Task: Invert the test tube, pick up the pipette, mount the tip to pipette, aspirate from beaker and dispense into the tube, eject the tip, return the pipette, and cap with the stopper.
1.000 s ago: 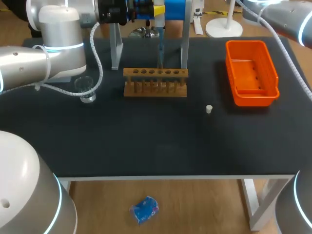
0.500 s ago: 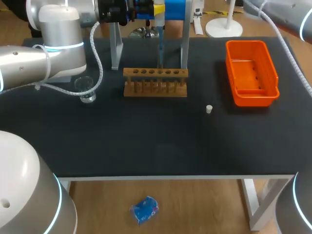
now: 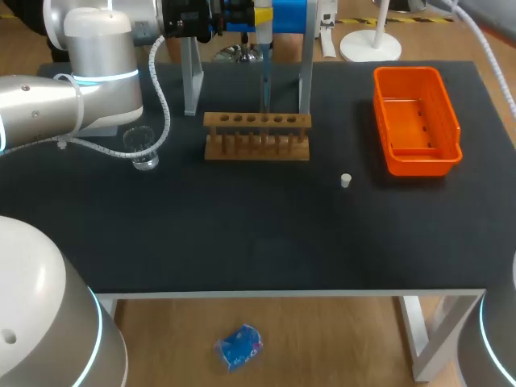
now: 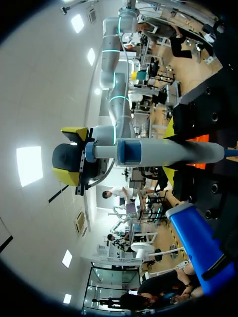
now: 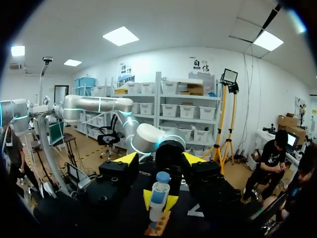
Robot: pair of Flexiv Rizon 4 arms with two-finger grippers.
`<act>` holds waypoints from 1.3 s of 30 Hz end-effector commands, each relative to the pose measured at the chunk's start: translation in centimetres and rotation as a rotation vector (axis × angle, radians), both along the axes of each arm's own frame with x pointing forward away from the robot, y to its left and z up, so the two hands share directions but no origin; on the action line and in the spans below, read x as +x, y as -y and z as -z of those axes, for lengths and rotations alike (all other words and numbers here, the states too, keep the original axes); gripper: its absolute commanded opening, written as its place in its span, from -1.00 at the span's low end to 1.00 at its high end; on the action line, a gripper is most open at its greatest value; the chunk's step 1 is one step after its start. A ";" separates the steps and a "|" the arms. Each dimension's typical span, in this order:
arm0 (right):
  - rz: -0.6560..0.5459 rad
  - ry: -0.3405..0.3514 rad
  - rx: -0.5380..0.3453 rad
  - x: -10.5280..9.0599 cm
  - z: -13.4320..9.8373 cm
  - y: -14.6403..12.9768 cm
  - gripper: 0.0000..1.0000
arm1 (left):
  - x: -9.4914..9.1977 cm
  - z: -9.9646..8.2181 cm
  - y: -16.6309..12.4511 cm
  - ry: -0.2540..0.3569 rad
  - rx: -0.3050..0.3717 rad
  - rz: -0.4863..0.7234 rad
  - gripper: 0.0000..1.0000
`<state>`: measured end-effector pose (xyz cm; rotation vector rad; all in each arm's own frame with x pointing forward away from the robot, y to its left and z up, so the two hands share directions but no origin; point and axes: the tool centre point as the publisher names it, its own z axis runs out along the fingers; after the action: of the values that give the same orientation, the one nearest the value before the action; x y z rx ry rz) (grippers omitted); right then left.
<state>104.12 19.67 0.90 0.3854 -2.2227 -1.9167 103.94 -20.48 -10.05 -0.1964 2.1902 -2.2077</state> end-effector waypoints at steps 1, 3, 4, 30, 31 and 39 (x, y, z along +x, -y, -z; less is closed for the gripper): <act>0.047 0.012 -0.080 -2.0 -0.5 1.7 1.00 | 0.0 -0.1 0.1 -0.001 0.002 -0.001 -1.00; 0.067 0.017 -0.134 -2.5 -0.2 2.5 1.00 | 0.0 -0.1 0.1 -0.001 0.002 -0.001 -1.00; 0.085 0.017 -0.158 -2.7 0.1 3.0 1.00 | 0.0 -0.1 0.1 -0.001 0.002 -0.001 -1.00; 0.286 0.121 -0.435 -3.5 16.0 11.0 1.00 | 0.0 -0.1 0.1 -0.001 0.002 -0.001 -1.00; 0.274 0.110 -0.443 -3.5 16.6 10.8 1.00 | 0.0 -0.1 0.1 -0.001 0.002 -0.001 -1.00; 0.243 0.044 -0.452 -4.0 20.6 9.1 1.00 | 0.0 -0.1 0.1 -0.001 0.002 -0.001 -1.00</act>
<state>99.66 10.00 -18.38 0.0926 -2.7504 -1.4394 103.94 -20.49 -10.05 -0.1965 2.1903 -2.2076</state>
